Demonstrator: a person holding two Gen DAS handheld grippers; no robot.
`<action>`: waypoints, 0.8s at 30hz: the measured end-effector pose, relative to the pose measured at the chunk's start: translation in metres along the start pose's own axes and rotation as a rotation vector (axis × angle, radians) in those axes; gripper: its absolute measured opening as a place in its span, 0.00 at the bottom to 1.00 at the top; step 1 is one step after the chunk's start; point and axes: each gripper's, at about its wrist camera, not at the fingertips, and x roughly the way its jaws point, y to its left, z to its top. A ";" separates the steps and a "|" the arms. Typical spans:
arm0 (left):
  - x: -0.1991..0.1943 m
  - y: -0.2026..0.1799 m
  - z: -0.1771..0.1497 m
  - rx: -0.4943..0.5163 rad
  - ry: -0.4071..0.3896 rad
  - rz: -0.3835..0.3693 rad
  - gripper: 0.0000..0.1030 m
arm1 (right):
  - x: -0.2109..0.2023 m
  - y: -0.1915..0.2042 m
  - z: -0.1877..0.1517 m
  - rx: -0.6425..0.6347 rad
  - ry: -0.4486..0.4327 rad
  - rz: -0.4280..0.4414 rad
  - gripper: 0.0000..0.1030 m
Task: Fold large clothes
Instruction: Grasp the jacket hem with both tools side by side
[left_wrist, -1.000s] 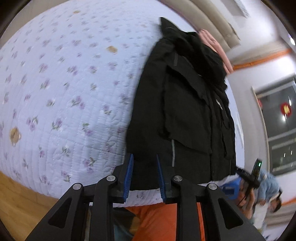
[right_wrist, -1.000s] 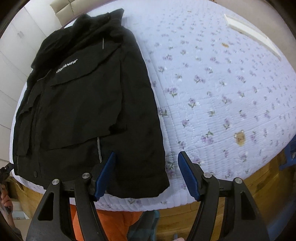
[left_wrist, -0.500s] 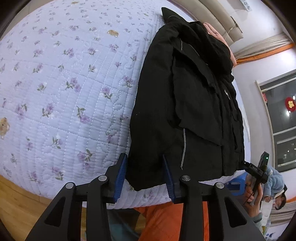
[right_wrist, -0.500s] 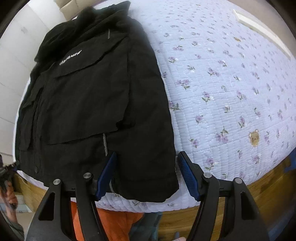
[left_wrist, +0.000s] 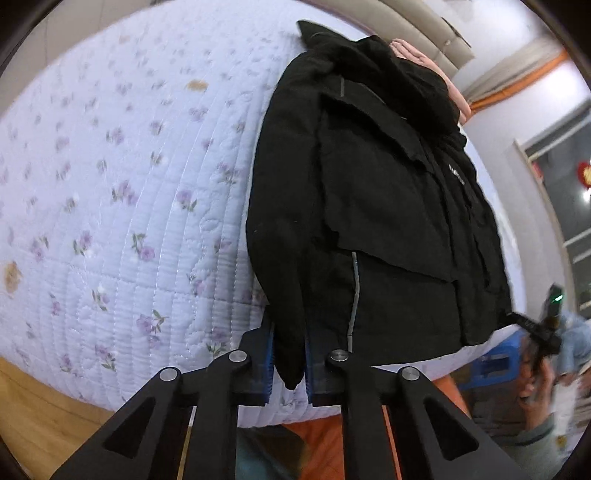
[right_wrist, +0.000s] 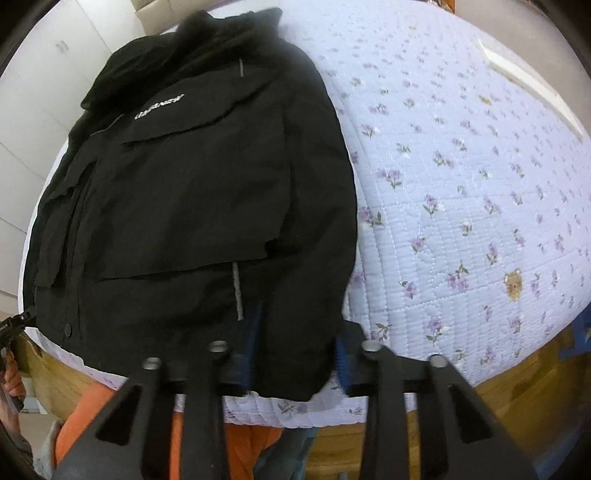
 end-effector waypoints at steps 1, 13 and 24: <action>-0.003 -0.005 0.000 0.012 -0.016 0.014 0.10 | -0.002 0.003 -0.001 -0.008 -0.011 -0.008 0.24; -0.077 -0.061 0.033 0.117 -0.251 -0.028 0.07 | -0.056 0.040 0.018 -0.151 -0.181 -0.110 0.12; -0.017 -0.030 0.012 0.018 -0.074 0.002 0.12 | -0.010 0.027 0.002 -0.079 -0.060 -0.107 0.14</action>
